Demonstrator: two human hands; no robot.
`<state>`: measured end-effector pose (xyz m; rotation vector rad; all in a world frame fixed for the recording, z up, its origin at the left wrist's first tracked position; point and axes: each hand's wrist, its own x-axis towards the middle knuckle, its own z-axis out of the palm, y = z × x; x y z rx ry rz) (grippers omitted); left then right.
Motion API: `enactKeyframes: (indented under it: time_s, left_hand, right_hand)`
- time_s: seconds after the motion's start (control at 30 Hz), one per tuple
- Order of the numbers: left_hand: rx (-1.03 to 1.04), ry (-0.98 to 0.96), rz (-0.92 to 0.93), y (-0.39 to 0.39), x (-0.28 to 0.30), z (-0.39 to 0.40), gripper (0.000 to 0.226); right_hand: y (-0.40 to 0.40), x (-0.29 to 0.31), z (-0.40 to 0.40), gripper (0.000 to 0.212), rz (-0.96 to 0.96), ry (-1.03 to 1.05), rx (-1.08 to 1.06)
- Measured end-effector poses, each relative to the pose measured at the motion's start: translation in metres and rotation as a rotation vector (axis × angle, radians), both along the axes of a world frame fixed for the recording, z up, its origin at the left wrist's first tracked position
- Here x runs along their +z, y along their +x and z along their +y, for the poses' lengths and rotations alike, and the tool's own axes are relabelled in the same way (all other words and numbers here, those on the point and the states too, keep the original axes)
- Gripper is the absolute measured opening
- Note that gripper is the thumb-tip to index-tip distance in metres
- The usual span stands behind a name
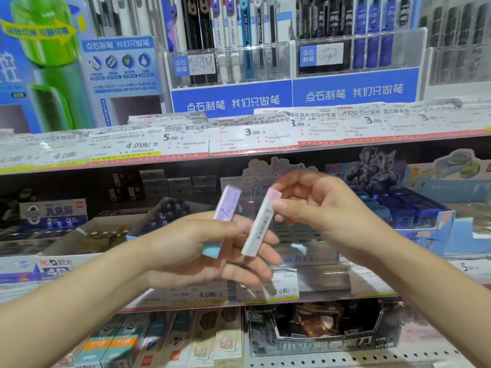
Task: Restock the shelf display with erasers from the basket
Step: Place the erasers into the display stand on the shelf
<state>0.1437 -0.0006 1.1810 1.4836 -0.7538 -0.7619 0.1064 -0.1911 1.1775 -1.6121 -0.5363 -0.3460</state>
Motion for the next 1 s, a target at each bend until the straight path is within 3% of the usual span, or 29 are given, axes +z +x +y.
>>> enactKeyframes:
  time_s: [0.13, 0.23, 0.37, 0.57, 0.73, 0.8, 0.87, 1.0]
  left_hand:
    - [-0.082, -0.035, 0.09, 0.004, -0.005, 0.002, 0.025]
    - [-0.105, -0.107, 0.03, 0.003, -0.01, -0.004, 0.01]
    - [0.024, -0.088, -0.306, 0.003, -0.019, -0.01, 0.014]
    - [0.135, 0.002, -0.57, 0.008, -0.02, -0.012, 0.033]
    - [0.3, 0.231, -1.375, 0.026, -0.009, 0.009, 0.035]
    - [0.297, 0.401, -1.559, 0.033, -0.006, 0.013, 0.034]
    - [0.247, 0.512, -1.601, 0.039, -0.008, 0.013, 0.038]
    - [0.159, 0.582, -1.515, 0.048, -0.013, 0.014, 0.045]
  right_hand:
    - [0.002, -0.004, 0.0, 0.018, 0.001, 0.105, 0.123]
    - [0.002, -0.006, 0.002, 0.022, 0.011, 0.1, 0.125]
    - [0.002, -0.009, 0.011, 0.03, 0.069, 0.138, 0.077]
    - [0.008, -0.006, 0.013, 0.04, -0.026, 0.087, -0.128]
    - [0.021, 0.0, -0.01, 0.032, -0.09, -0.014, -0.237]
    - [0.028, -0.003, -0.013, 0.034, -0.122, -0.115, -0.283]
    - [0.035, -0.008, -0.013, 0.037, -0.155, -0.204, -0.325]
    - [0.046, -0.018, -0.012, 0.037, -0.168, -0.294, -0.337]
